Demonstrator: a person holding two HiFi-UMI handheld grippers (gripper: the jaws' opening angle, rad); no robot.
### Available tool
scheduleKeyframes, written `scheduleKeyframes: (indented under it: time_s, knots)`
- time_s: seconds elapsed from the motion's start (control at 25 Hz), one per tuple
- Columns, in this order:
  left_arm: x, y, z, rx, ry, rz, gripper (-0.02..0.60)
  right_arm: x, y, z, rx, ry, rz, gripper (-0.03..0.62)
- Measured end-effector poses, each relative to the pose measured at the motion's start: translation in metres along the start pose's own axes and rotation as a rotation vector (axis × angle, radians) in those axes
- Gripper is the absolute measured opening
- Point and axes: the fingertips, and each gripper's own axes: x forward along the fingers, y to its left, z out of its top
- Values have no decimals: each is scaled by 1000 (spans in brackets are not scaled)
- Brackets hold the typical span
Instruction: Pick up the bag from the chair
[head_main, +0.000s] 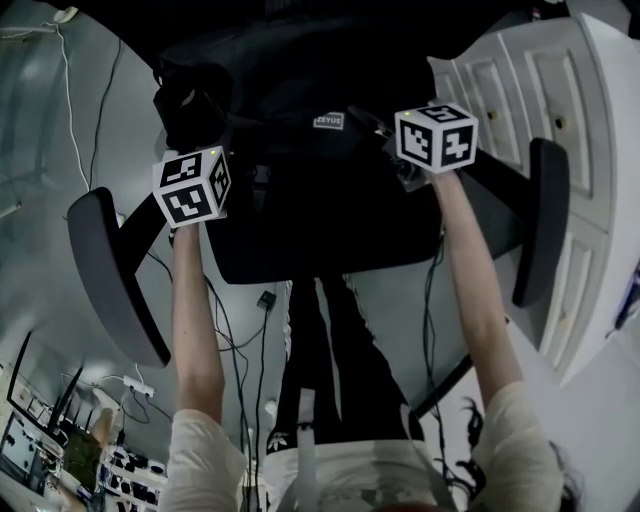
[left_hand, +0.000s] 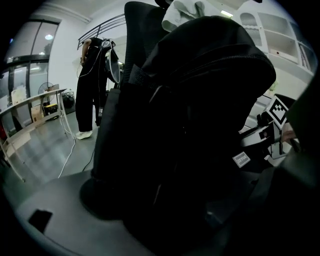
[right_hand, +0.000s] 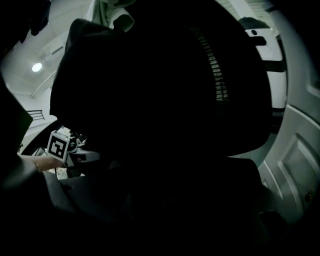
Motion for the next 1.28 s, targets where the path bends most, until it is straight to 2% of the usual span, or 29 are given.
scheduleKeyframes:
  time_s: [0.16,0.28,0.44,0.72,0.96,1.16,1.28]
  knots:
    - [6,1,-1,3,-3,-4,390,8,1,-4,21,12,35,308]
    - [10,-1,-3,6,3,-40,390,12,2,-6,75,7,62,307]
    - [13,-6,-8,15,34,-83,390,19,7,-9,87,-4,72,305]
    - [9,-12,-13,88,28,-83,388,19,15,-11,58,-32,64,268]
    - [10,-14,-11,113,42,-85,373,19,16,-7,22,-15,39,247]
    - [9,-12,-11,121,60,-57,336,19,17,-7,-4,-3,11,230]
    - [8,-12,-10,110,89,-26,291,18,18,-7,-16,1,-15,219]
